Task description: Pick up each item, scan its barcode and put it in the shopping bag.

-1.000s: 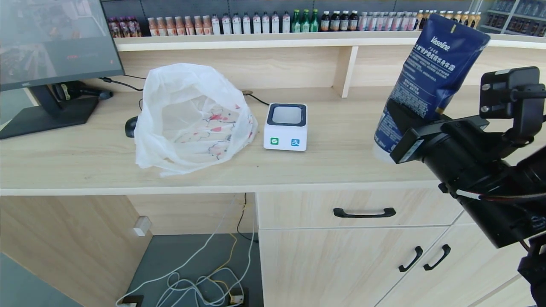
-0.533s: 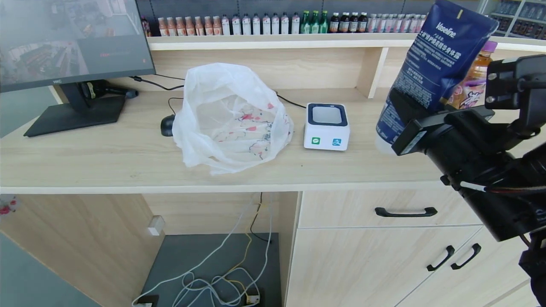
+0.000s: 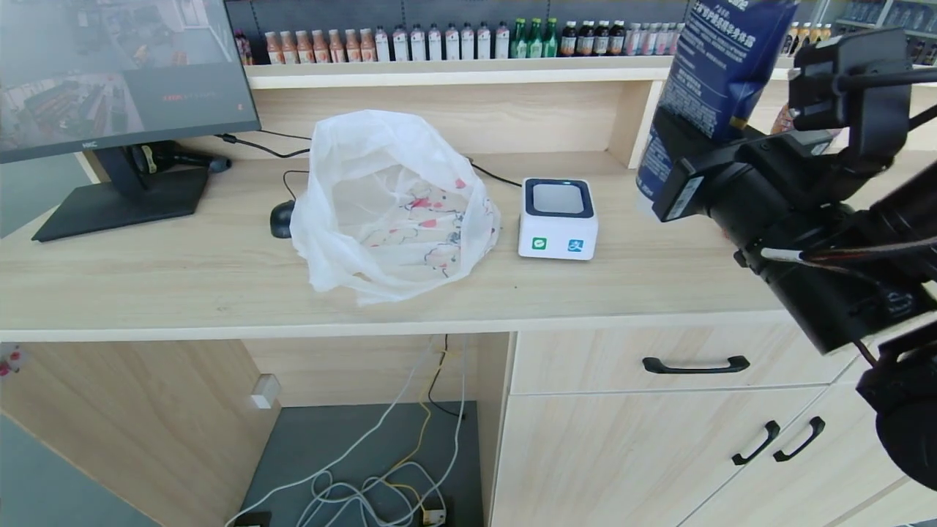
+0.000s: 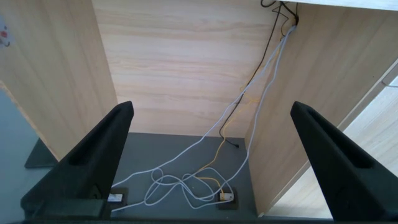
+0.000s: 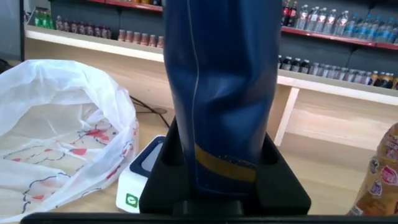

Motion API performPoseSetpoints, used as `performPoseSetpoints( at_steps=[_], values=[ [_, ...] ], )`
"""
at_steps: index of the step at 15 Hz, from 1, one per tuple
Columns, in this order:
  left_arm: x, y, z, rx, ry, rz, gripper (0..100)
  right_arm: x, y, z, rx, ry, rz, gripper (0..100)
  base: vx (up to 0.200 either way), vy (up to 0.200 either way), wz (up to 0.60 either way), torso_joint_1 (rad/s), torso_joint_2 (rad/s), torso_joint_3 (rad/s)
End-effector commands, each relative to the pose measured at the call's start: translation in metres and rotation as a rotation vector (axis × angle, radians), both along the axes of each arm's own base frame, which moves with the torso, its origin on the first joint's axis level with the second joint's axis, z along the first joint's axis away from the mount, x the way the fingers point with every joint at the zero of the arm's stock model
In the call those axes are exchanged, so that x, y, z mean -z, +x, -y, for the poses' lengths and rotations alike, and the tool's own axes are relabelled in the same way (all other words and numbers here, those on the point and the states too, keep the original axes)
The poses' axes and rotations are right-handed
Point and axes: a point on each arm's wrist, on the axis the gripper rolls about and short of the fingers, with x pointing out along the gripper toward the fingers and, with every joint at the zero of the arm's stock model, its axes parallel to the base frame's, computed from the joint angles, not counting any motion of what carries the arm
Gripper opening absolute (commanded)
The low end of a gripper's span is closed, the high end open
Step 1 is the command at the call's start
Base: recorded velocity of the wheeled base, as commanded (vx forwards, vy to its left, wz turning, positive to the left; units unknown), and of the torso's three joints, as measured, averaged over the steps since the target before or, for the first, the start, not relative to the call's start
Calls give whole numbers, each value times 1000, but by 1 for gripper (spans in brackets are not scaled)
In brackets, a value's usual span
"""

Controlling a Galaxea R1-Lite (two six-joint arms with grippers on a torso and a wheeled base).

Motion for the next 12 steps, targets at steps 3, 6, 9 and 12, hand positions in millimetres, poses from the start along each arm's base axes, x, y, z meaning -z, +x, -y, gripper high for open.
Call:
performPoseSetpoints(
  at_steps=[3, 6, 9, 12],
  values=[
    [0, 0, 0, 0, -1, 0, 100, -12, 27, -20, -17, -44, 3, 0, 0, 0, 0, 0, 0, 0],
    [0, 0, 0, 0, -1, 0, 100, -17, 43, -31, -47, -100, 8, 0, 0, 0, 0, 0, 0, 0],
    [0, 0, 0, 1, -1, 0, 100, -23, 57, -41, -67, -127, 34, 0, 0, 0, 0, 0, 0, 0],
    [0, 0, 0, 0, -1, 0, 100, -28, 63, -45, -96, -187, 35, 0, 0, 0, 0, 0, 0, 0]
  ],
)
